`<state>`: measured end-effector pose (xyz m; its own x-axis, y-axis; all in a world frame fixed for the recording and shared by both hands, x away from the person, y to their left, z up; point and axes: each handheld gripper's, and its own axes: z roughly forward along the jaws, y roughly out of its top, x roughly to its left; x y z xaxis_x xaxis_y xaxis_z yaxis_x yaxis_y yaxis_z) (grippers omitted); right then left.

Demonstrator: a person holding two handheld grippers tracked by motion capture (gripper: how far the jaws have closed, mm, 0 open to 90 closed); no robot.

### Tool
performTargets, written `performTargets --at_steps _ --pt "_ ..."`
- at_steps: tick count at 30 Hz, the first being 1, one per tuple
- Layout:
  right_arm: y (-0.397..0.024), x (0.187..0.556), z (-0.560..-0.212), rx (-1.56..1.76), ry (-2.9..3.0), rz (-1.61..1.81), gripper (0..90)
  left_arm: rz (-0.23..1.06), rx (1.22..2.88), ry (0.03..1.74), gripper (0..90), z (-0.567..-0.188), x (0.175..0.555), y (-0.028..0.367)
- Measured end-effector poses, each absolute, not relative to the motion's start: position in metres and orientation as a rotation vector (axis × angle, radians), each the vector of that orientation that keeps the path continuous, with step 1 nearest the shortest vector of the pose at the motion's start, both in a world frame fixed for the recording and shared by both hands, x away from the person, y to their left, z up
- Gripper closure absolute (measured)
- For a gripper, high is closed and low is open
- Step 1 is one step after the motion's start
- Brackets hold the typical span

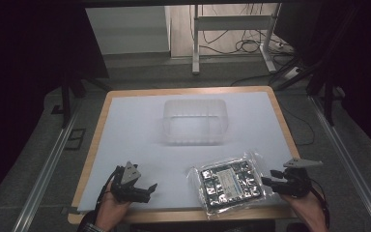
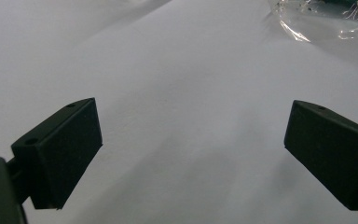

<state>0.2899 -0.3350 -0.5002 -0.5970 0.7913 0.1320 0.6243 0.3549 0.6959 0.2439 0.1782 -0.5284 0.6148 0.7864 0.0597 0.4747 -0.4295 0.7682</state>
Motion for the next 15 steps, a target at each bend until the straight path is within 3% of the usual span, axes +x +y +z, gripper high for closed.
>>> performTargets --at_steps 15 --pt "-0.324 0.297 -0.501 1.218 2.432 1.063 63.7 0.548 2.119 0.979 4.1 -0.529 0.244 0.176"
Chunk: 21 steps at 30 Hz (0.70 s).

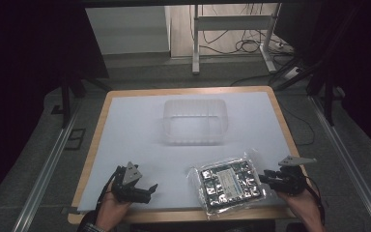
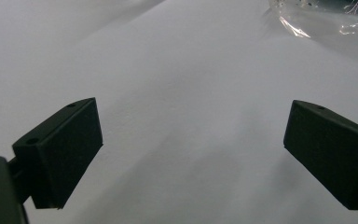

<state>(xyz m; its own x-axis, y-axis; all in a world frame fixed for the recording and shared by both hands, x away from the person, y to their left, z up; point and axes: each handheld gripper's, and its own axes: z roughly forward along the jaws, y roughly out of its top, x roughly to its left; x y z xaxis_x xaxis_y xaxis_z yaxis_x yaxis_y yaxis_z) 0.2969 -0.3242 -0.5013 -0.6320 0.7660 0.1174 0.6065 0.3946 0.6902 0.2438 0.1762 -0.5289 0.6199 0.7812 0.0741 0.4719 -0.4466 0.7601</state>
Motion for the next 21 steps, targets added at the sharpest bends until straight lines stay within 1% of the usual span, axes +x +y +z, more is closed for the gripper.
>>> performTargets --at_steps 10,14,21 --pt "-0.3206 0.2994 -0.5054 1.240 2.453 1.019 70.4 0.553 2.129 0.971 4.2 -0.5287 0.2433 0.1750" --pt "-0.3205 0.3003 -0.5075 1.254 2.475 1.010 74.4 0.553 2.131 0.969 4.3 -0.5288 0.2432 0.1747" --pt "-0.3187 0.3008 -0.5063 1.282 2.479 0.993 86.8 0.556 2.131 0.967 4.4 -0.5290 0.2430 0.1739"
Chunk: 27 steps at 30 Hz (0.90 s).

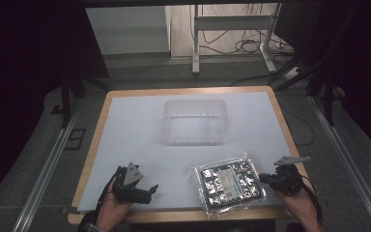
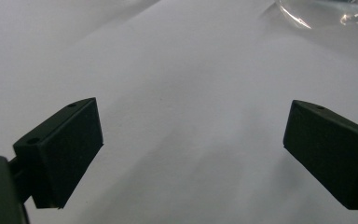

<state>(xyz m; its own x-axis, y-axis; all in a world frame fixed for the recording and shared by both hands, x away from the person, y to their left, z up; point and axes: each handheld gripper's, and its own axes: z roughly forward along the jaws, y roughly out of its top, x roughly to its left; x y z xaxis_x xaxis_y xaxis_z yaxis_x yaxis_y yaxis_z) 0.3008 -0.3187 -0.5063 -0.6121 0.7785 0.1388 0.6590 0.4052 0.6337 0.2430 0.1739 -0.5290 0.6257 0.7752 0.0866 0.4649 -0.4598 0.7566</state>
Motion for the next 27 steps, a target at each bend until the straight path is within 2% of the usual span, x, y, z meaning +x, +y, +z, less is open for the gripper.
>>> performTargets --at_steps 9,27 --pt "-0.319 0.301 -0.502 1.300 2.479 1.001 88.6 0.563 2.143 0.958 4.5 -0.529 0.243 0.173" --pt "-0.322 0.301 -0.468 1.264 2.452 1.187 88.7 0.575 2.160 0.946 4.6 -0.528 0.243 0.171"
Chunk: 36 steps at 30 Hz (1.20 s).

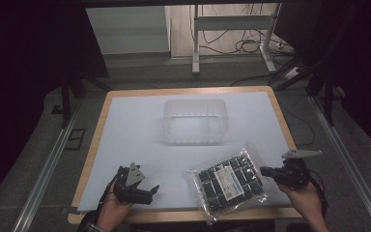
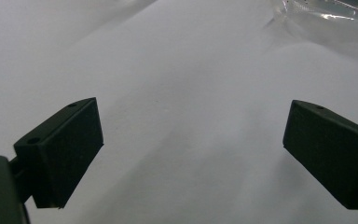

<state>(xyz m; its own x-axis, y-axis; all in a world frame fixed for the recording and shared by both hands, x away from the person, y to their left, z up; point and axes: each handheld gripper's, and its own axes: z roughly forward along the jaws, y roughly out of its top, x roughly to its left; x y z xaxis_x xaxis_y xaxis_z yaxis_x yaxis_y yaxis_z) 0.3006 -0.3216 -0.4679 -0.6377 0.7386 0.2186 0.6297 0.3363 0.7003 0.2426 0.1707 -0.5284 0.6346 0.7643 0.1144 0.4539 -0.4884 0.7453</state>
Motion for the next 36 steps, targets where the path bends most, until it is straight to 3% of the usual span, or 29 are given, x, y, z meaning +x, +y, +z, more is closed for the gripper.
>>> performTargets --at_steps 36 --pt "-0.275 0.311 -0.356 1.009 2.574 1.460 88.8 0.584 2.141 0.948 5.1 -0.526 0.241 0.170"
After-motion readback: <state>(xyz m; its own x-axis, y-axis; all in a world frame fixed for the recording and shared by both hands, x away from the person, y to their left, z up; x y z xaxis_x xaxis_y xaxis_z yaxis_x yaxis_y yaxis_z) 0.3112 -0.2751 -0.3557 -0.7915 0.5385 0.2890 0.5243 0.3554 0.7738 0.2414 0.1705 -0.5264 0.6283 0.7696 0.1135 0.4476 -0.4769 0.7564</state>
